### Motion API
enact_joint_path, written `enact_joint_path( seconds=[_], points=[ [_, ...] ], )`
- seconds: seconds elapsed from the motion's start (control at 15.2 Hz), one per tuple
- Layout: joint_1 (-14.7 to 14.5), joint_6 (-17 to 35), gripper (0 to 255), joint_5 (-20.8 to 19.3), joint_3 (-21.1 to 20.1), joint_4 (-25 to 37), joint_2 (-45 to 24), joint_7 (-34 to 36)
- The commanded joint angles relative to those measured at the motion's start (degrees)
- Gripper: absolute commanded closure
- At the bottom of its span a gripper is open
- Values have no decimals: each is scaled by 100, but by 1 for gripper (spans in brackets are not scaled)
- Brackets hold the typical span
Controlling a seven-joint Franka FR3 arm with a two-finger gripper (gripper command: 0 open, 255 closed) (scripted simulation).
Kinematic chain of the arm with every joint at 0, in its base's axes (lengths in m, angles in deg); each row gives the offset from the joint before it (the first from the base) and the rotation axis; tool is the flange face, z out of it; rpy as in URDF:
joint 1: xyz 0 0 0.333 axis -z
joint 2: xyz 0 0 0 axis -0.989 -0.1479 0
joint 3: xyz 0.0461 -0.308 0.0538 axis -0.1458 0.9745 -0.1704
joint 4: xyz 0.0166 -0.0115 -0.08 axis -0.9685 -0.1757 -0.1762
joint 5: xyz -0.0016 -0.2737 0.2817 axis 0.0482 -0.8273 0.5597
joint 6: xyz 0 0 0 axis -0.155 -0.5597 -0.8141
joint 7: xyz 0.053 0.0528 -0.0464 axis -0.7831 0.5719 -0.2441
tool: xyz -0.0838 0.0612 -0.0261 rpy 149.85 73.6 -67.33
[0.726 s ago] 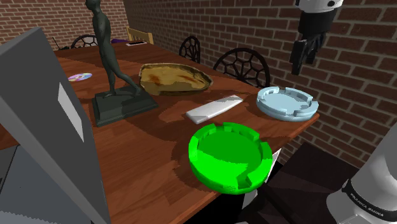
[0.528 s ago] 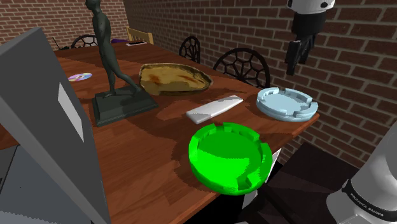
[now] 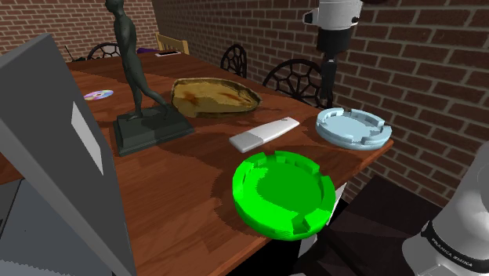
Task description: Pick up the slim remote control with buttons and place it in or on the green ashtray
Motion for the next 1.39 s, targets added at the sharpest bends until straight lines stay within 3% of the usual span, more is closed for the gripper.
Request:
enact_joint_path(
  seconds=[0.0,0.86,1.32],
  points=[
    [-210,158,0,68,11,167,-304,-562],
    [-1339,689,0,636,-270,1027,-1703,-3850],
    [-1342,1227,0,638,-280,544,-1757,-3850]
  ],
)
